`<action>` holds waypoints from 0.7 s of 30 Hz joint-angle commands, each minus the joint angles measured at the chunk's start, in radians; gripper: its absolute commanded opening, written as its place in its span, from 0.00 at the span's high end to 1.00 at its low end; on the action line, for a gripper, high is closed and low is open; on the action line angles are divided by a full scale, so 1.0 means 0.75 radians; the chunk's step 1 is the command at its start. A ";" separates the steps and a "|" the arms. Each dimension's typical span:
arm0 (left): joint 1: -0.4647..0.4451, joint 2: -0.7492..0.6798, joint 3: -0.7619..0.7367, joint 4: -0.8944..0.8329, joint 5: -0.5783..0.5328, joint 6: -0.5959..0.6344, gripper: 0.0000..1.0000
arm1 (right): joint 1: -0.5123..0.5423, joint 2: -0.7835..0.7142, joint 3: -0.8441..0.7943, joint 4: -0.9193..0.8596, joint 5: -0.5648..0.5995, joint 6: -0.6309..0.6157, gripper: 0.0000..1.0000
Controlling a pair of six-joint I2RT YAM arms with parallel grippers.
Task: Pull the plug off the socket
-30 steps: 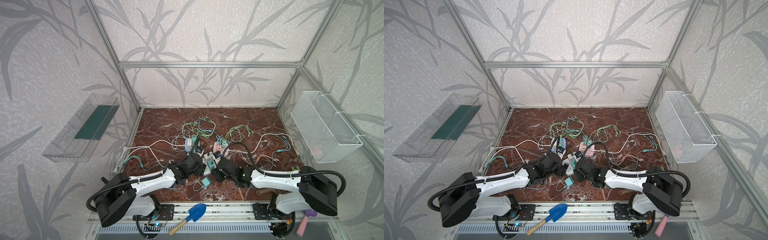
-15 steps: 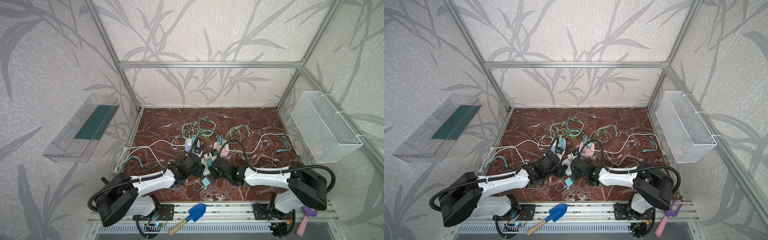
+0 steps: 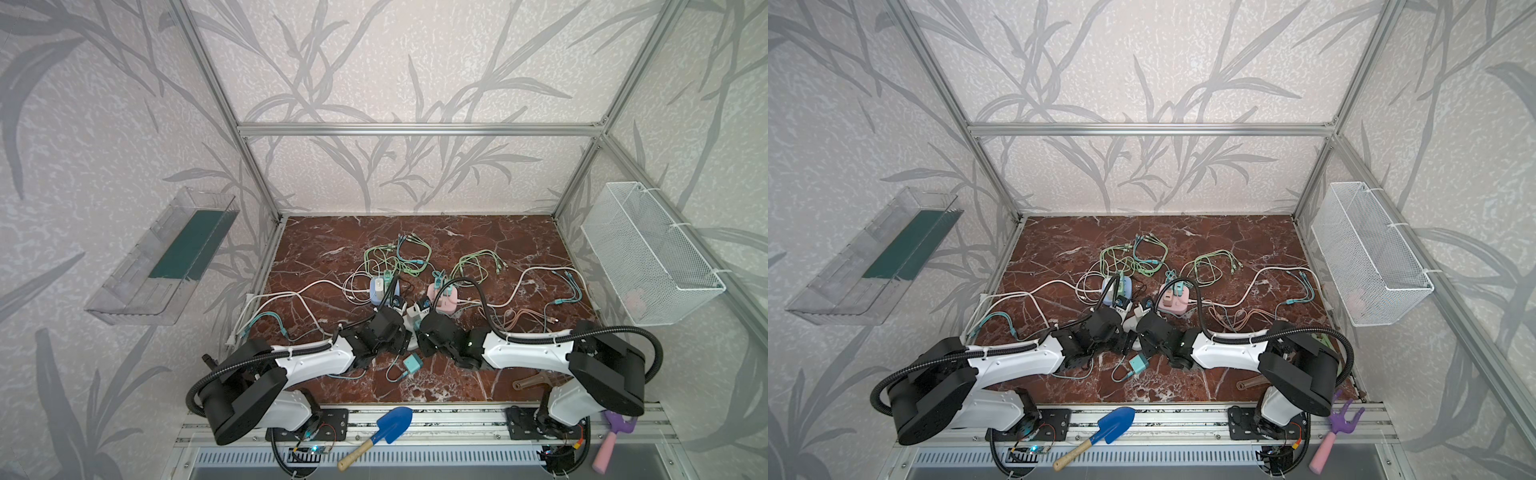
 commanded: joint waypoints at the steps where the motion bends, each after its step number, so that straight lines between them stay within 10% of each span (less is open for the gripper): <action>1: 0.005 0.046 0.008 -0.020 0.017 -0.014 0.21 | -0.002 0.006 0.053 -0.010 0.023 -0.007 0.82; 21: 0.004 0.173 0.053 -0.176 -0.009 -0.020 0.37 | -0.015 -0.031 0.132 -0.079 0.080 -0.053 0.90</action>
